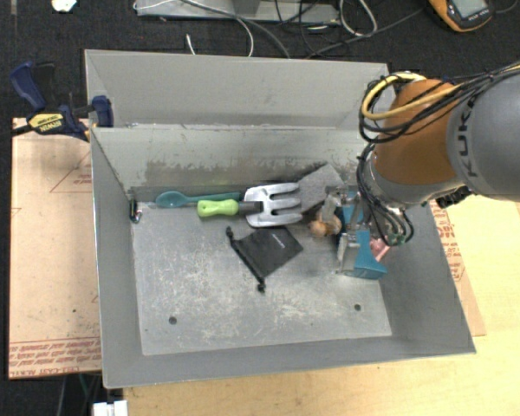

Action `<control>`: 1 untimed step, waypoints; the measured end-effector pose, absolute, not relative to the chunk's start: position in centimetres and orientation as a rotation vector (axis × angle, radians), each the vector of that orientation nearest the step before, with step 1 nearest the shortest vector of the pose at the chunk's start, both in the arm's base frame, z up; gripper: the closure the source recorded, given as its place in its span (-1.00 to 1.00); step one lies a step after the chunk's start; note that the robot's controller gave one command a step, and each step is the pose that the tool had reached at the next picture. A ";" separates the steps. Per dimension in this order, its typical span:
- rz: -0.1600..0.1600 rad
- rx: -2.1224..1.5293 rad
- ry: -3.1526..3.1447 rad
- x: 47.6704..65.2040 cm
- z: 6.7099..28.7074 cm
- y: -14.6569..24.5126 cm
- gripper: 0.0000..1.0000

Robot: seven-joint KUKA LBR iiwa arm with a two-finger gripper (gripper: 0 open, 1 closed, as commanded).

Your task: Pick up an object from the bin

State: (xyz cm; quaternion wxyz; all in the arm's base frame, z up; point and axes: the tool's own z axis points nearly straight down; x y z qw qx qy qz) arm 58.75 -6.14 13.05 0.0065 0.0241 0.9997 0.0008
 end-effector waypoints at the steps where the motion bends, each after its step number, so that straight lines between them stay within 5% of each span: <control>1: 0.000 -0.118 3.128 61.8 11.0 -4.8 -1.00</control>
Offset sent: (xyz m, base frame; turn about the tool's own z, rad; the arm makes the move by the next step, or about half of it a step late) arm 0.0563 0.0862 -0.0342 0.0621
